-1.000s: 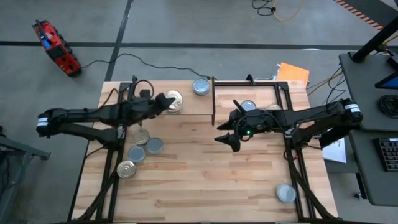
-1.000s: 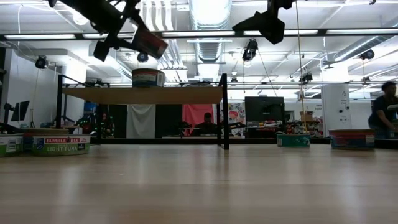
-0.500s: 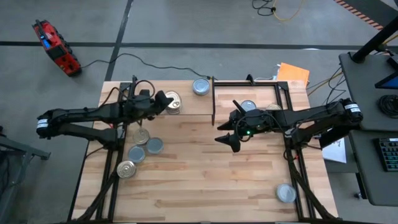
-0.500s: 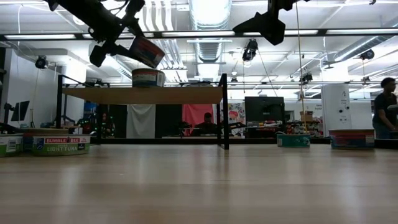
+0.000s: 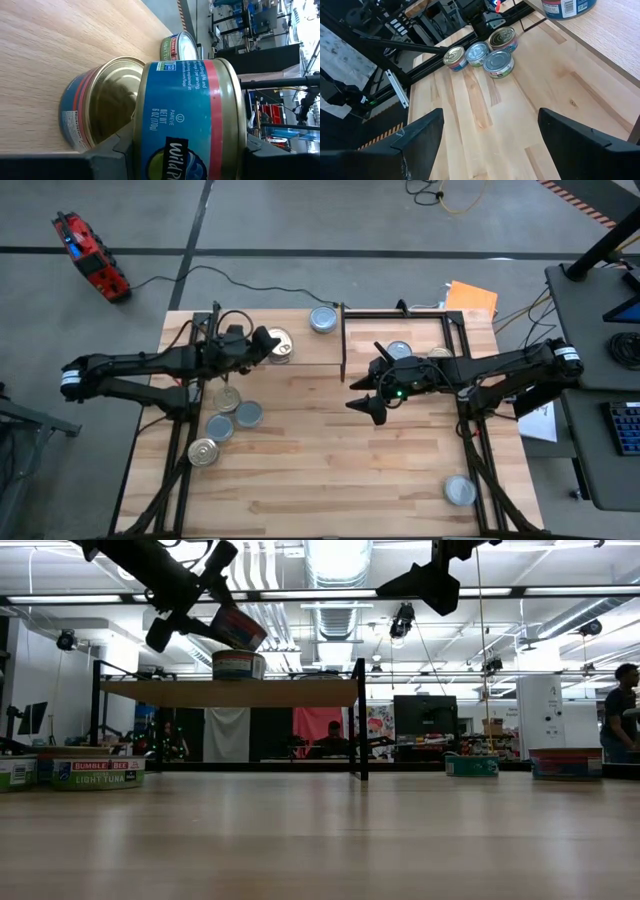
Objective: Stack canned seafood by type on shelf
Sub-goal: Stack the blue and pink tuna can on top of the blue and pink tuna can on the shelf
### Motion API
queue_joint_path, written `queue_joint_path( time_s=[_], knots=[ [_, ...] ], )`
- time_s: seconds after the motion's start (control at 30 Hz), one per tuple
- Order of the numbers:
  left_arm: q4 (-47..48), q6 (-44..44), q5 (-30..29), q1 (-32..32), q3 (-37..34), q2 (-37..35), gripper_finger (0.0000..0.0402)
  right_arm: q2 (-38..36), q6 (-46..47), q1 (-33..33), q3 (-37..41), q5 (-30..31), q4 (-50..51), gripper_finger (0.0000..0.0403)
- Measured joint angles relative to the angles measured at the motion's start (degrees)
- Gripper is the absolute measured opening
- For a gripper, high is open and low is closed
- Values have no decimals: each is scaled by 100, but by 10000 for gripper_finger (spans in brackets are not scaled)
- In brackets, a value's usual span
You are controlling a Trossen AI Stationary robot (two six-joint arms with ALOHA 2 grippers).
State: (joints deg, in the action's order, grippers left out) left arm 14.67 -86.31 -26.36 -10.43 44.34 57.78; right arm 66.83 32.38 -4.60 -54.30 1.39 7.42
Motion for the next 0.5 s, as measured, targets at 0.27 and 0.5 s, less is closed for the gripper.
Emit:
queue_joint_path(
  time_s=[0.27, 0.5],
  knots=[
    [2, 34, -25, -35, 0, -2, 186, 0, -1, 0, 0, 0, 2, 306],
    [45, 49, -23, -35, 0, -2, 182, 0, -2, 0, 0, 2, 4, 319]
  ],
)
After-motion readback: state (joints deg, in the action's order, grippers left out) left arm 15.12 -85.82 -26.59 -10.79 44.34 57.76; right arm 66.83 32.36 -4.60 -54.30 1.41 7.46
